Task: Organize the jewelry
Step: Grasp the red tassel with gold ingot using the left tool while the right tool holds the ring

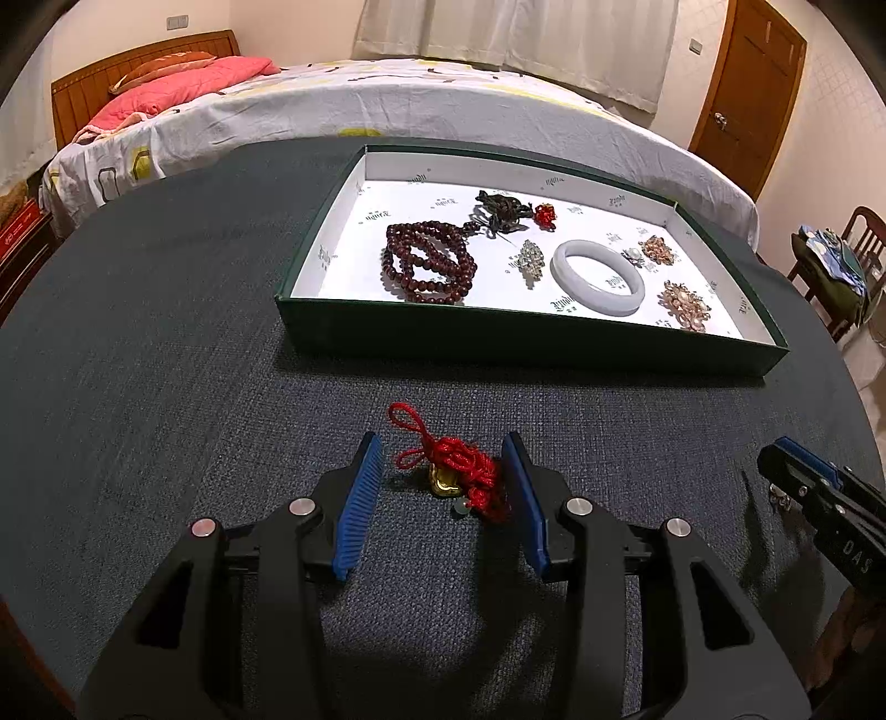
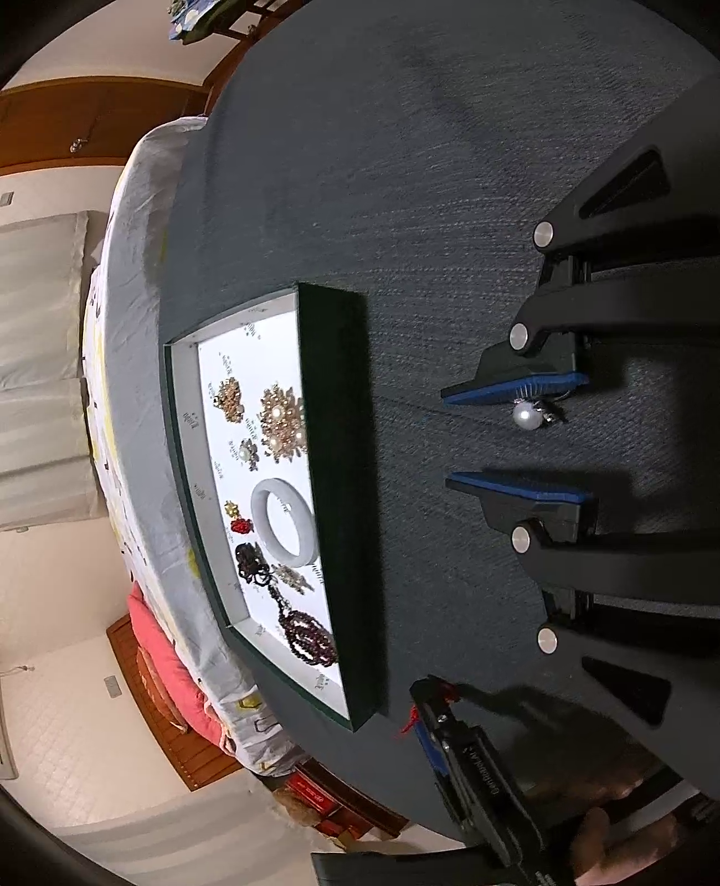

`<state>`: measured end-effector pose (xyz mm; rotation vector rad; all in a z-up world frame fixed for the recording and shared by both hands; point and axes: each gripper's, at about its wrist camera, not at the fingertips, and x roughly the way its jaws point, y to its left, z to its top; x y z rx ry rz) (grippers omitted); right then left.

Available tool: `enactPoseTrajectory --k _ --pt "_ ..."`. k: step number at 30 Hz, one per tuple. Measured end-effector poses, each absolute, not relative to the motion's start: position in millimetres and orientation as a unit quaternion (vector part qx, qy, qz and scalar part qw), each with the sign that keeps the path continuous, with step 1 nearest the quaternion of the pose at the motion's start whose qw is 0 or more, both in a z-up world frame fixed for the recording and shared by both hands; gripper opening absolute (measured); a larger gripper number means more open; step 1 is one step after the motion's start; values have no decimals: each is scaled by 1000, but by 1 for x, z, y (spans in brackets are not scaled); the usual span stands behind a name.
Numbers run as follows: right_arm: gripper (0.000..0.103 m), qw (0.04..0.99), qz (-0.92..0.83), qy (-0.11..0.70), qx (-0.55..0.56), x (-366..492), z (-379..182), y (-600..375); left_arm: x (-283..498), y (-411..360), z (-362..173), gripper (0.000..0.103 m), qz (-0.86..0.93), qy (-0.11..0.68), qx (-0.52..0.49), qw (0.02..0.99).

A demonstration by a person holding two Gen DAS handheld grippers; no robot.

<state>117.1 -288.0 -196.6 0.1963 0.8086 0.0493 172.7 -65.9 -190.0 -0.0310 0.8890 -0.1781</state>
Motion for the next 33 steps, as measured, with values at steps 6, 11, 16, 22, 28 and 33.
enactPoseTrajectory --k 6,11,16,22,28,33 --pt "51 918 14 386 90 107 -196 -290 172 -66 -190 44 -86 430 -16 899" --pt "51 917 7 388 88 100 -196 -292 172 -66 -190 44 -86 430 -15 899" --pt "47 915 6 396 77 92 -203 -285 172 -66 -191 46 -86 430 -16 899" --pt "19 917 4 394 61 88 -204 -281 170 -66 -191 55 -87 431 -19 898" --pt "19 918 10 392 64 93 -202 -279 169 -66 -191 56 -88 431 -19 898" --pt "19 920 13 386 65 99 -199 -278 172 -64 -191 58 -88 431 -16 898"
